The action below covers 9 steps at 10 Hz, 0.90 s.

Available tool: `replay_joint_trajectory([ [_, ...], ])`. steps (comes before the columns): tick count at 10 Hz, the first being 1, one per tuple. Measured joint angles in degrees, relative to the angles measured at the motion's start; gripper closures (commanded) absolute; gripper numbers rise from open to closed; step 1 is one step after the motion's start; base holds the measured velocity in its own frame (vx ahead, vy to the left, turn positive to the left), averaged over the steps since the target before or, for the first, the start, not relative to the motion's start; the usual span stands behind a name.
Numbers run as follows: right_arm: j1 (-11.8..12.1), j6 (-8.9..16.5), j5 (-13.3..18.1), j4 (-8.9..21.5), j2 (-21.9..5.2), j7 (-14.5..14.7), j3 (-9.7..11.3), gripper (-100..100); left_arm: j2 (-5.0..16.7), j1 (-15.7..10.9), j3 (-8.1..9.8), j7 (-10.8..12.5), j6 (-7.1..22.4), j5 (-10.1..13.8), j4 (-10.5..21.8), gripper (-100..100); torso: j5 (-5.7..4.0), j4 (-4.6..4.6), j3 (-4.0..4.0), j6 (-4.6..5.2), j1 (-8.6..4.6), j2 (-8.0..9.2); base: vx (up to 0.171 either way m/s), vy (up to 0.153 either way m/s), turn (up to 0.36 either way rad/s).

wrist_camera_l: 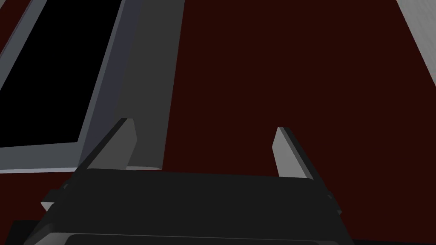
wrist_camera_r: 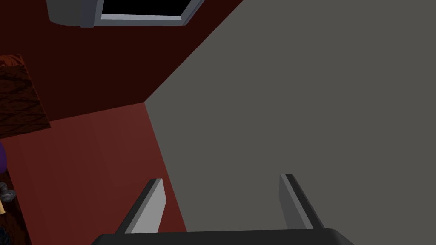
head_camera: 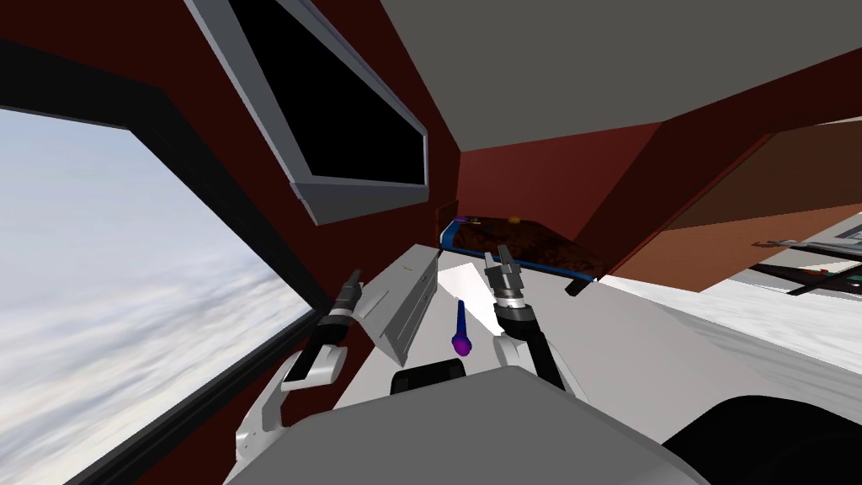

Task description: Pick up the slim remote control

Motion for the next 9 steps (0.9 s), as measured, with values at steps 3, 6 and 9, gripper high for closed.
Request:
replay_joint_trajectory([
  [3, 0.0, 0.0, 0.0, 0.0, 0.0, 0.0, 0.0, 0, 2.9, -2.9, 0.14, 1.1, 5.3, 2.1, 3.9, -100, 0.00, -0.01, -0.02, 0.00, 0.01, -0.03, 0.027, -0.064, -0.010],
  [6, 0.0, 0.0, 0.0, 0.0, 0.0, 0.0, 0.0, 0, 5.3, -5.9, 0.26, 2.1, 9.0, 3.9, 9.1, -100, 0.00, -0.02, -0.04, -0.01, 0.03, -0.06, 0.035, -0.082, -0.010],
  [9, 0.0, 0.0, 0.0, 0.0, 0.0, 0.0, 0.0, 0, 7.8, -8.3, 0.40, 3.1, 13.1, 6.0, 14.1, -100, -0.01, -0.01, -0.02, 0.00, -0.04, -0.03, 0.026, -0.076, -0.002],
])
